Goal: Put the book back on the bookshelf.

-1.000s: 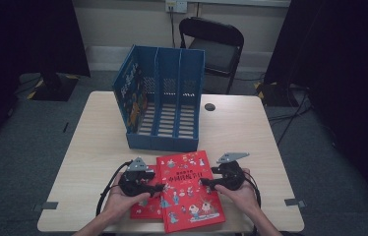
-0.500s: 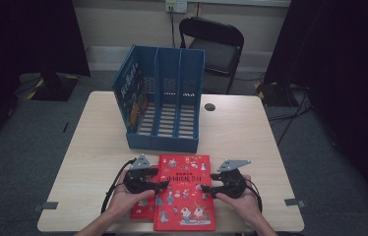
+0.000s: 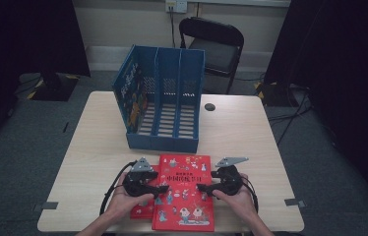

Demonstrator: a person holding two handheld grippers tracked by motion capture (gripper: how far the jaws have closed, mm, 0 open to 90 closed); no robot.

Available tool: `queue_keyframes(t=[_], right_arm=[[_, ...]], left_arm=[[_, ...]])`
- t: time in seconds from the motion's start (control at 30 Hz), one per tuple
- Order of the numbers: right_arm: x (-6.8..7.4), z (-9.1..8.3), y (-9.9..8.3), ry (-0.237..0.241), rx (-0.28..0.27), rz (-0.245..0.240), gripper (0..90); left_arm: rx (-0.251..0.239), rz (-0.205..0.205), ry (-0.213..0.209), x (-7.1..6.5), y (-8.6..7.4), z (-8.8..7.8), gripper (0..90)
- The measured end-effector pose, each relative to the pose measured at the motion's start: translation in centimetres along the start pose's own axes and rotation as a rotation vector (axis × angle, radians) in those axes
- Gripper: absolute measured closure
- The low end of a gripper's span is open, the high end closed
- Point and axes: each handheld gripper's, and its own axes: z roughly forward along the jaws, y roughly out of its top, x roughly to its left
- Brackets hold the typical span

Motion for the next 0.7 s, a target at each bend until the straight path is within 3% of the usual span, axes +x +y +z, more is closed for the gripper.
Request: queue_keyframes(t=[0.17,0.37,0.7], right_arm=[[0.2,0.1,0.2,-0.020,0.001,-0.015,18.3],[0.6,-0.9,0.6,-0.026,-0.063,-0.029,24.4],[0.6,-0.3,2.7,0.047,-0.075,-0.031,24.1]], left_arm=[[-0.002,0.011,0.006,-0.1,-0.1,0.0,29.3],[-0.017,-0.024,-0.021,0.3,-0.1,0.0,28.6],[-0.017,-0.054,-0.072,1.1,0.4,0.3,26.3]])
